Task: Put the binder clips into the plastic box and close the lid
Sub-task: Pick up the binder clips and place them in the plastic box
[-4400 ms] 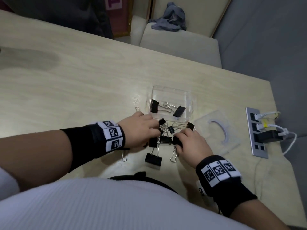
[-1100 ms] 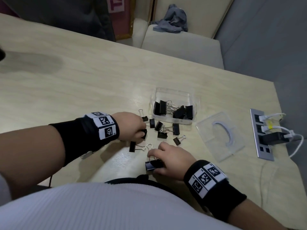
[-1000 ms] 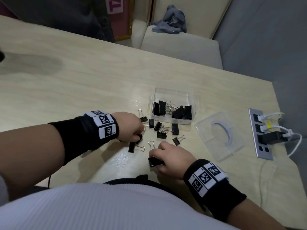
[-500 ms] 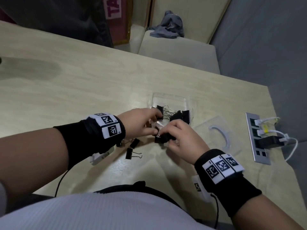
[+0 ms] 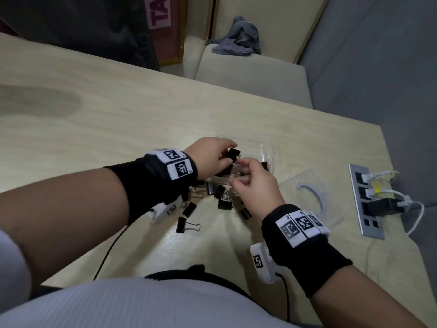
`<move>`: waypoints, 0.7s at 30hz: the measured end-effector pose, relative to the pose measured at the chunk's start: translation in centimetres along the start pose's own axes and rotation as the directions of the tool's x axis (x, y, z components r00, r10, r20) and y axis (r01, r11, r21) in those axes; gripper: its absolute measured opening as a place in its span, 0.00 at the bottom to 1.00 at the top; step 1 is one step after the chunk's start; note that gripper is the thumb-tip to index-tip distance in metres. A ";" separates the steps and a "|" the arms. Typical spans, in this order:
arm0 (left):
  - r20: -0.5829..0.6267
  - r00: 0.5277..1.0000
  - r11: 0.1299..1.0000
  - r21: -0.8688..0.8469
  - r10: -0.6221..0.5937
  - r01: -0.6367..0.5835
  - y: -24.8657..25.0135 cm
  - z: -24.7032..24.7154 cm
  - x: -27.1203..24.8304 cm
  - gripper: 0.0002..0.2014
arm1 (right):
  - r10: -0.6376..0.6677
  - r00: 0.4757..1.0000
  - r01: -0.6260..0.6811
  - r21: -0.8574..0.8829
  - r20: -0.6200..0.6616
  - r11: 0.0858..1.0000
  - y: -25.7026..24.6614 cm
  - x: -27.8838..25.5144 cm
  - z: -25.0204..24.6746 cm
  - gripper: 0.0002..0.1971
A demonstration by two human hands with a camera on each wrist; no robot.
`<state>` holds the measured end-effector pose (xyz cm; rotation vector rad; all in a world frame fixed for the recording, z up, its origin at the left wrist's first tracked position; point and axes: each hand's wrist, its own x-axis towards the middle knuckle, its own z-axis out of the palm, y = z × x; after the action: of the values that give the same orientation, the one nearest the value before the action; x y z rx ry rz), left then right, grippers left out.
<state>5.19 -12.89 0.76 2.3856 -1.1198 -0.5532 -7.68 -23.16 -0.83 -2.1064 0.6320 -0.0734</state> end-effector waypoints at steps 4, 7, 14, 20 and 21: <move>-0.040 0.998 0.990 0.130 -0.052 0.057 -0.8 0.0 0.8 0.24 | -0.039 0.999 0.043 -0.225 0.019 0.973 0.7 0.0 -0.8 0.15; -0.069 0.994 0.970 0.234 0.079 -0.061 -0.8 0.6 0.0 0.20 | -0.092 0.994 0.061 -0.390 -0.060 0.919 1.7 0.4 -1.7 0.13; 0.132 0.987 0.916 0.378 0.091 -0.135 -1.0 1.6 -0.2 0.15 | -0.029 0.996 0.074 -0.582 0.086 0.810 3.1 0.4 -1.9 0.25; 0.099 0.992 0.941 0.321 0.078 -0.106 -1.5 0.5 0.0 0.16 | -0.054 0.991 0.120 -0.615 0.124 0.779 3.4 -0.1 -2.0 0.26; 0.082 0.993 0.948 0.300 0.083 -0.104 -1.6 0.3 -0.1 0.15 | -0.059 0.990 0.127 -0.613 0.130 0.780 3.5 -0.1 -2.0 0.26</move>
<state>5.96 -11.98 -0.34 2.5689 -1.4310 -0.4616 -9.81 -26.23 -2.40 -2.7635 0.5296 0.2232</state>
